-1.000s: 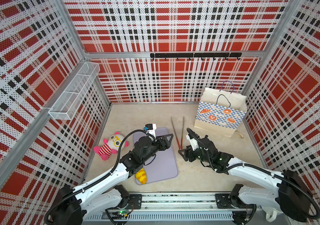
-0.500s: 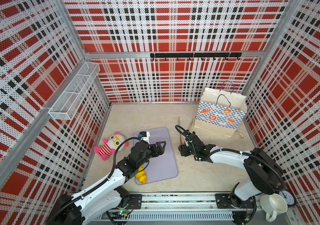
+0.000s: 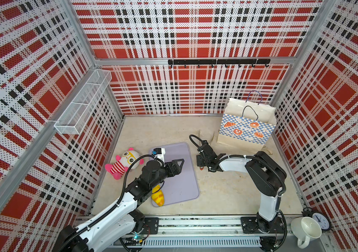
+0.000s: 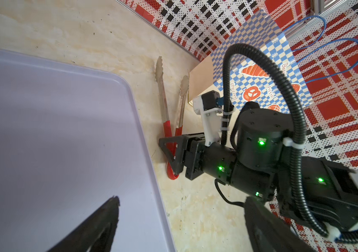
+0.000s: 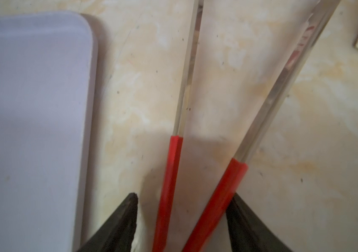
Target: Place the fake bread into the paper bag
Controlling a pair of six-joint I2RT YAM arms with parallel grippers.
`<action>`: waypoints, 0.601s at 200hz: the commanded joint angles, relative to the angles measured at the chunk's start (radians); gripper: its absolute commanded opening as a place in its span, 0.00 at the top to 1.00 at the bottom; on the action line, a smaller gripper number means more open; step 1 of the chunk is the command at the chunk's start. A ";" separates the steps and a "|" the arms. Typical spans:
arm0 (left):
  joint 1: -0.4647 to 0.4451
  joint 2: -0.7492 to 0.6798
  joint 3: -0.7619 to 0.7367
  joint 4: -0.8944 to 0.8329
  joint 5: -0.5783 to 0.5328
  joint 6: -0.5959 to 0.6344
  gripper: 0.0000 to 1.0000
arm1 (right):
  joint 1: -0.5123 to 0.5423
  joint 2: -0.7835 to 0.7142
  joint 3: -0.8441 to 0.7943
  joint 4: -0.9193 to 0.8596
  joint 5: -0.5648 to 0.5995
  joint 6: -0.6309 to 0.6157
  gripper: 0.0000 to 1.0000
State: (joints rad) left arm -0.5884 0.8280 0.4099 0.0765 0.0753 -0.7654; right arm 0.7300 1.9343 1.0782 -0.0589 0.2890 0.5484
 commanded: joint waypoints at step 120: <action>0.042 -0.036 -0.010 -0.034 0.040 0.028 0.07 | -0.028 0.144 0.155 -0.041 0.139 -0.098 0.47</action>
State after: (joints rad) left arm -0.5549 0.8047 0.4095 0.0662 0.1005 -0.7544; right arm 0.7177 2.0243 1.1858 -0.0673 0.4129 0.4538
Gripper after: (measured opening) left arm 0.931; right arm 0.532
